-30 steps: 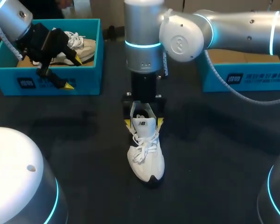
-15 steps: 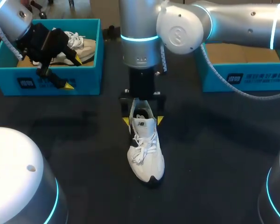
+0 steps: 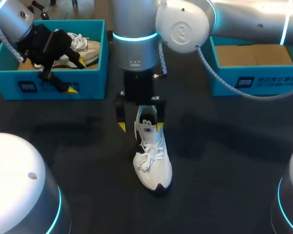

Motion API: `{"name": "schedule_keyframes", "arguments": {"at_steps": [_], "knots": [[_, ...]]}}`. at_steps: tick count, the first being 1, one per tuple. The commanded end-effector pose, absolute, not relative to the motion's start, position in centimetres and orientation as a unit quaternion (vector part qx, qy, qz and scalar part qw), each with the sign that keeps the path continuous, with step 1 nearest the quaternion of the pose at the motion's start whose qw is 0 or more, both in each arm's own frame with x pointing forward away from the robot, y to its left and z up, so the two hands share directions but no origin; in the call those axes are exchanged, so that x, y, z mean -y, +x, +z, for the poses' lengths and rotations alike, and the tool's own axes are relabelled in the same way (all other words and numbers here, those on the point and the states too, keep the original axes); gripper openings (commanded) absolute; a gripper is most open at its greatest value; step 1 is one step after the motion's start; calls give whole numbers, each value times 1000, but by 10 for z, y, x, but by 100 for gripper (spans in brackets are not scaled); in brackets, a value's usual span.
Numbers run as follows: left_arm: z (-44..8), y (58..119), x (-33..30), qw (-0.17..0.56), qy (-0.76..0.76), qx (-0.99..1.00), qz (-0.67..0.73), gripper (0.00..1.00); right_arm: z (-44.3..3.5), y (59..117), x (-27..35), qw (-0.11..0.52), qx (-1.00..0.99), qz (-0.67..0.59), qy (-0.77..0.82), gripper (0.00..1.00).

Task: Take the shoe out of the shoebox, open the shoe tongue, remove and reinsert the insole, then place the shoe into the shoebox

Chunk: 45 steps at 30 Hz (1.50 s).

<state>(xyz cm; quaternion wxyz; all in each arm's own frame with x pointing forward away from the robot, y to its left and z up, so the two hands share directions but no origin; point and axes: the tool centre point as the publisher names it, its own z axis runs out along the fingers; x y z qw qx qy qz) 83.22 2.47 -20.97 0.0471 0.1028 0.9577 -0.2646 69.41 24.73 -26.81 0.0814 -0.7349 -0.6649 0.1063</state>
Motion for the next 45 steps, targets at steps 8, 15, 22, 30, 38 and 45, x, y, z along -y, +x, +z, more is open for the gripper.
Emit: {"name": "schedule_keyframes", "arguments": {"at_steps": [8, 15, 22, 30, 38, 45], "knots": [[-210, 833, -25, 46, 104, -958, -264, 100, -251, 694, -267, 40, 664, 89, -742, 100], [-210, 833, -25, 46, 104, -958, -264, 100, -255, 705, -268, 44, 689, 75, -720, 100], [-210, 833, -25, 46, 104, -958, -264, 100, -254, 702, -262, 36, 688, 87, -720, 100], [-210, 833, -25, 46, 104, -958, -264, 100, -254, 702, -262, 36, 688, 87, -720, 100], [-210, 833, -25, 46, 104, -958, -264, 100, -253, 685, -249, 46, 675, 104, -729, 100], [-210, 833, -25, 46, 104, -958, -264, 100, -257, 655, -236, 56, 646, 137, -749, 100]]}}
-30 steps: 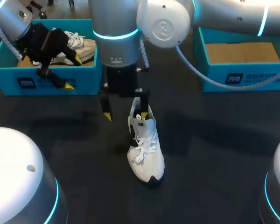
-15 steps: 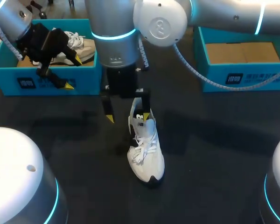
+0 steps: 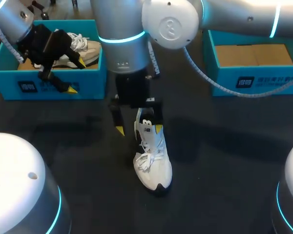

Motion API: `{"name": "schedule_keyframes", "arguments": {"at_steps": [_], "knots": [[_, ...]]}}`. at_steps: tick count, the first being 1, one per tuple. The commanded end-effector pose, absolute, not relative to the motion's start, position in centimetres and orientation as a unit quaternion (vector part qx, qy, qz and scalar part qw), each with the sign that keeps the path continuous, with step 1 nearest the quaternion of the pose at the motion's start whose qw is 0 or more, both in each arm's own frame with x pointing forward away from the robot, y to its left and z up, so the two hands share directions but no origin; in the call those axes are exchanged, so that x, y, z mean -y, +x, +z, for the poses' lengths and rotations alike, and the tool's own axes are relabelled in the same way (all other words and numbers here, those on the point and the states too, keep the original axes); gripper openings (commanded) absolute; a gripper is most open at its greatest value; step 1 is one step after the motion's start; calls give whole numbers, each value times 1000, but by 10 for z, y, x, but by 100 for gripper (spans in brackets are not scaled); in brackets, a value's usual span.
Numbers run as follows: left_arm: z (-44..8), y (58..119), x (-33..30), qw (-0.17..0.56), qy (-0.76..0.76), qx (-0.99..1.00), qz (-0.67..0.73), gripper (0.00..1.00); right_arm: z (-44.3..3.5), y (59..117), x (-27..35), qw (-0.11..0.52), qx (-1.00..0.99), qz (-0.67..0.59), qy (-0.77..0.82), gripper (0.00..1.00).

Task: Take the shoe out of the shoebox, open the shoe tongue, remove and reinsert the insole, then place the shoe into the shoebox

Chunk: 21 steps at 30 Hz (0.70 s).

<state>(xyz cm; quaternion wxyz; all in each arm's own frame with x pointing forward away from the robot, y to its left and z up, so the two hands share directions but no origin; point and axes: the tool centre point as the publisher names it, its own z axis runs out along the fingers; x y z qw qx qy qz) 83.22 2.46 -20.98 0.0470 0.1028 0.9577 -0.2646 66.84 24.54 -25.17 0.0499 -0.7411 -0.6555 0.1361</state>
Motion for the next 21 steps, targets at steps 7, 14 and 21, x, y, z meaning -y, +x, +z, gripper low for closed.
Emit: {"name": "schedule_keyframes", "arguments": {"at_steps": [7, 14, 21], "knots": [[-210, 833, -25, 46, 104, -958, -264, 100, -268, 644, -232, 59, 637, 149, -754, 50], [-210, 833, -25, 46, 104, -958, -264, 100, -283, 653, -232, 61, 642, 152, -749, 34], [-210, 833, -25, 46, 104, -958, -264, 100, -297, 666, -228, 67, 647, 154, -744, 27]]}}
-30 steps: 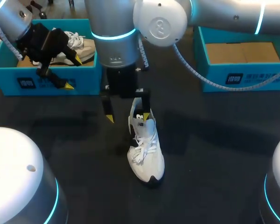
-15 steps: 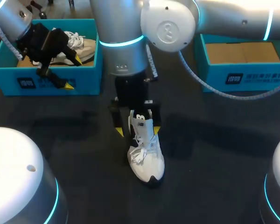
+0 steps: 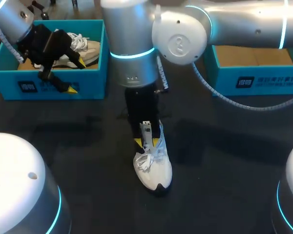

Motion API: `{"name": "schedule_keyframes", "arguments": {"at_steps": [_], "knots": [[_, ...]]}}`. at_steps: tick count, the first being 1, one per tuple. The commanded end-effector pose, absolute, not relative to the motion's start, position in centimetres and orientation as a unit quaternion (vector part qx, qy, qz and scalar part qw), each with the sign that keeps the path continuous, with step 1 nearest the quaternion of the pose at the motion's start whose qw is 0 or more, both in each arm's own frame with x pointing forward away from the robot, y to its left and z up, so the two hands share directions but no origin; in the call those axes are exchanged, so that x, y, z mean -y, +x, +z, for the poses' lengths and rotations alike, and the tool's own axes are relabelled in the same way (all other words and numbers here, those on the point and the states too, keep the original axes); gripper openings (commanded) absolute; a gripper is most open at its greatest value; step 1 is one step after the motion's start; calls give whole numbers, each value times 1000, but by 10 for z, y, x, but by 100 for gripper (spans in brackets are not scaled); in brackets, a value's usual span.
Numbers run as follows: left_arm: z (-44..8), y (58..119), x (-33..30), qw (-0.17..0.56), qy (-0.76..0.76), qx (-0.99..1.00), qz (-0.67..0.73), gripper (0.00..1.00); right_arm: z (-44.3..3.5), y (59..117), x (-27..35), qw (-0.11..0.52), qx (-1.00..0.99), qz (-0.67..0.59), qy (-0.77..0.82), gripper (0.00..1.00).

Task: Take the shoe out of the shoebox, open the shoe tongue, remove and reinsert the insole, then place the shoe into the shoebox

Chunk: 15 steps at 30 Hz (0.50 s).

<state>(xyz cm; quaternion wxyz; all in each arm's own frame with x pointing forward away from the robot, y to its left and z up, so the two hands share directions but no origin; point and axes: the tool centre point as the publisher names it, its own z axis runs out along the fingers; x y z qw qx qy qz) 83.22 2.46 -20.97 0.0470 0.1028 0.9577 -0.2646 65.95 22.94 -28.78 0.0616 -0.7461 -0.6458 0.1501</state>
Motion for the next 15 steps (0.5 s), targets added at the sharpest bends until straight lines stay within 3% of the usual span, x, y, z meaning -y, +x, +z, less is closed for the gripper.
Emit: {"name": "schedule_keyframes", "arguments": {"at_steps": [1, 15], "knots": [[-210, 833, -25, 46, 104, -958, -264, 100, -298, 668, -226, 67, 647, 154, -744, 25], [-210, 833, -25, 46, 104, -958, -264, 100, -314, 697, -211, 66, 658, 158, -733, 21]]}}
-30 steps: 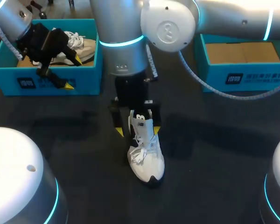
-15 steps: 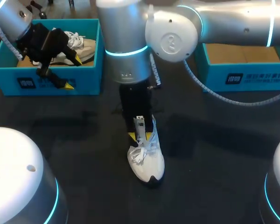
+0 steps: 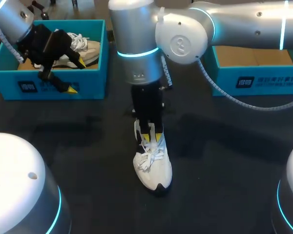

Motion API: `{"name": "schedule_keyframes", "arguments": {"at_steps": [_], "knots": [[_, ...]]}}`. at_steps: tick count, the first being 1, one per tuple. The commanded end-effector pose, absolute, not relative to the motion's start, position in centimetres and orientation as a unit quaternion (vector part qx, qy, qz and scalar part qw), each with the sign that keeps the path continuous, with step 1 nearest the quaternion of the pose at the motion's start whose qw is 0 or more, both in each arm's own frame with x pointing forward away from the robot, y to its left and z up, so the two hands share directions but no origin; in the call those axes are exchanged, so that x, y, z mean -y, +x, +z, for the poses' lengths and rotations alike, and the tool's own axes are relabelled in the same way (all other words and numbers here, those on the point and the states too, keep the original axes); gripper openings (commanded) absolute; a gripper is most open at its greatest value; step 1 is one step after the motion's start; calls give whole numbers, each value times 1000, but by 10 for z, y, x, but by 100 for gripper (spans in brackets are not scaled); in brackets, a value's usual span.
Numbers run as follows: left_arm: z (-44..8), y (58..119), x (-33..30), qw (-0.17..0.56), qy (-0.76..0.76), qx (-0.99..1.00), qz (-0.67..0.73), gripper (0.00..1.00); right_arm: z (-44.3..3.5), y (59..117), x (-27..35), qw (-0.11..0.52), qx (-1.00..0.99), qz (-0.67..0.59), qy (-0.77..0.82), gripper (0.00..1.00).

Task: Take the shoe out of the shoebox, open the shoe tongue, remove and reinsert the insole, then place the shoe into the shoebox

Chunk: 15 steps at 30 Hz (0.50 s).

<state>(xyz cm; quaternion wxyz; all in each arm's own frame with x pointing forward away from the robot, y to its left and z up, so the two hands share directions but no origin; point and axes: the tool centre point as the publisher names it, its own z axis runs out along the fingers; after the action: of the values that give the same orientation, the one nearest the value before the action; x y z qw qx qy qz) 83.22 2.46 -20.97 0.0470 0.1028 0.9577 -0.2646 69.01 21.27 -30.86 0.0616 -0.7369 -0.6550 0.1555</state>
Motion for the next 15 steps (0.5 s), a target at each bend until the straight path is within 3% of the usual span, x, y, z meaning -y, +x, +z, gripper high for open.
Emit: {"name": "schedule_keyframes", "arguments": {"at_steps": [1, 6, 15], "knots": [[-210, 833, -25, 46, 104, -958, -264, 100, -315, 699, -211, 66, 659, 159, -732, 23], [-210, 833, -25, 46, 104, -958, -264, 100, -322, 704, -209, 69, 664, 166, -726, 30], [-210, 833, -25, 46, 104, -958, -264, 100, -330, 711, -211, 72, 669, 167, -720, 31]]}}
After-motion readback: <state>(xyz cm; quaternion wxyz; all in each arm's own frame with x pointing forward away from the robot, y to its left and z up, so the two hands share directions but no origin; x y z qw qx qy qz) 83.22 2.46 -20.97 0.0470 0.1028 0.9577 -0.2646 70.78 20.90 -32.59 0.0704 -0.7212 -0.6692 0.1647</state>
